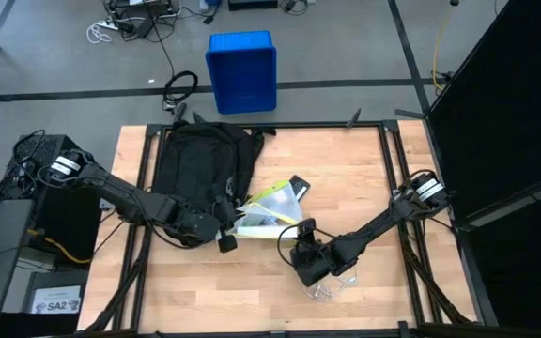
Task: Unpack backpack
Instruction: Close the zip lock bag
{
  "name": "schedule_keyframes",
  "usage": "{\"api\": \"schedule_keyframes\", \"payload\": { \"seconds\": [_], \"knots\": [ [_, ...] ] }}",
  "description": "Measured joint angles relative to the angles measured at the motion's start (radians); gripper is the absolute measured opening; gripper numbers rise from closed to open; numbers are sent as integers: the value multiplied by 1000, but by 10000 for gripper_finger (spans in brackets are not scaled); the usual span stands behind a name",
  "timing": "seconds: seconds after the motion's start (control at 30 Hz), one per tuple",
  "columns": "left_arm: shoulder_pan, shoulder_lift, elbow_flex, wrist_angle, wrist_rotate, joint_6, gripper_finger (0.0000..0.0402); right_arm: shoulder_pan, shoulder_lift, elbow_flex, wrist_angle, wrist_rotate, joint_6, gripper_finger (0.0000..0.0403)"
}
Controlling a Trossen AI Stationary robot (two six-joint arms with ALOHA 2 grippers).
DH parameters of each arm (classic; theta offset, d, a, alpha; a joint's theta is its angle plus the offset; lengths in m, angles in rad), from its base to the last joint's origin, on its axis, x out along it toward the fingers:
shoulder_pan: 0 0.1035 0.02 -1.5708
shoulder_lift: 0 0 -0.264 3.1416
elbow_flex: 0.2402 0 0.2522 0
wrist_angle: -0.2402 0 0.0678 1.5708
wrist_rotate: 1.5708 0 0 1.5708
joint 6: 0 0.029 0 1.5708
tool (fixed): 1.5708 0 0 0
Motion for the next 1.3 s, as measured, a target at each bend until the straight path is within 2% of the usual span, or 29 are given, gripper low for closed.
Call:
{"api": "schedule_keyframes", "payload": {
  "seconds": [0.13,0.23,0.5,0.63,0.7,0.87,1.07,1.3],
  "knots": [
    [0,0,0,-5,0,-2,0,11,-12,8,-20,38,30,67],
    [0,0,0,-8,0,-5,0,32,-27,65,-82,68,35,12],
    [0,0,0,2,0,-1,0,80,-28,307,-319,174,47,0],
    [0,0,0,12,0,8,0,82,-30,392,-363,176,47,0],
    [0,0,0,11,0,8,0,79,-30,398,-364,122,58,0],
    [0,0,0,9,0,9,0,44,-25,354,-379,-92,140,7],
    [0,0,0,6,0,9,0,28,-19,291,-412,-117,211,48],
    [0,0,0,5,-1,8,0,2,-19,226,-361,-118,222,132]
  ]
}}
